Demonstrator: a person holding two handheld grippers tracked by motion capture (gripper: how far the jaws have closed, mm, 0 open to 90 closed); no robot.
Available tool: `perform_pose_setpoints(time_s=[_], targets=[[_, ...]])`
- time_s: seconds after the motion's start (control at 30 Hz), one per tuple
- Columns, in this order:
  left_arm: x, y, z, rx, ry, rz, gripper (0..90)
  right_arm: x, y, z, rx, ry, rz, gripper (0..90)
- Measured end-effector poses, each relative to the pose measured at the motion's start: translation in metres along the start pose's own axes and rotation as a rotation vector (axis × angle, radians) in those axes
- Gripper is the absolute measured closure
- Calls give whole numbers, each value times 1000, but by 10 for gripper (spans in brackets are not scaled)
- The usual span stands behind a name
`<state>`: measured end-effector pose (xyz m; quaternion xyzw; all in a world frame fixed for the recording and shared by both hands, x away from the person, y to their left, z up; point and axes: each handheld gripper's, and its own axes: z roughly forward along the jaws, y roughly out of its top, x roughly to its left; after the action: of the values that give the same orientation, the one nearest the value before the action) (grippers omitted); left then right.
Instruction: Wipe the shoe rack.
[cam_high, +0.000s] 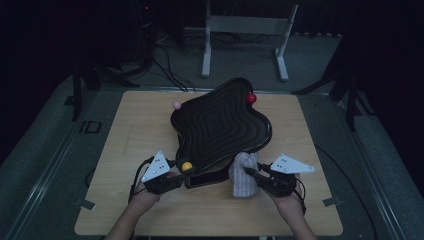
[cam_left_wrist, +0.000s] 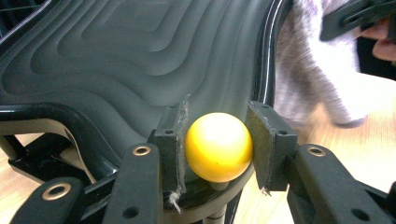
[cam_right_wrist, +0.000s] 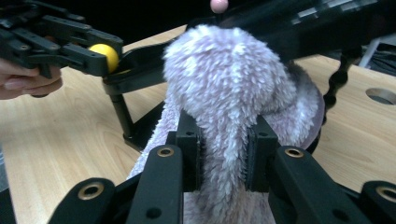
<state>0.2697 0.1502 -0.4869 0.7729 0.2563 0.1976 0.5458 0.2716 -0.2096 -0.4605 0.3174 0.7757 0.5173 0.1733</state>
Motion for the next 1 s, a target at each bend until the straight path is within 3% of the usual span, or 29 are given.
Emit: perform_pose_setpoints(time_s=[0.17, 0.33, 0.5, 0.57, 0.73, 0.9, 1.0], targets=[[0, 0, 0, 0, 0, -1, 602, -1, -7, 6, 34, -7, 4, 723], [0, 0, 0, -2, -1, -1, 602, 10, 7, -3, -8, 10, -36, 721], [-1, 0, 1, -1, -3, 3, 602, 4, 2, 6, -2, 5, 0, 721], [-1, 0, 1, 1, -3, 4, 602, 10, -1, 11, 26, 23, -13, 721], [0, 0, 1, 0, -6, 2, 602, 20, 11, 4, -4, 39, -47, 719], [0, 0, 1, -1, -10, 1, 602, 14, 4, 9, 1, 41, -3, 721], [-1, 0, 1, 1, -6, 3, 602, 24, 3, 12, 28, 60, -37, 720]])
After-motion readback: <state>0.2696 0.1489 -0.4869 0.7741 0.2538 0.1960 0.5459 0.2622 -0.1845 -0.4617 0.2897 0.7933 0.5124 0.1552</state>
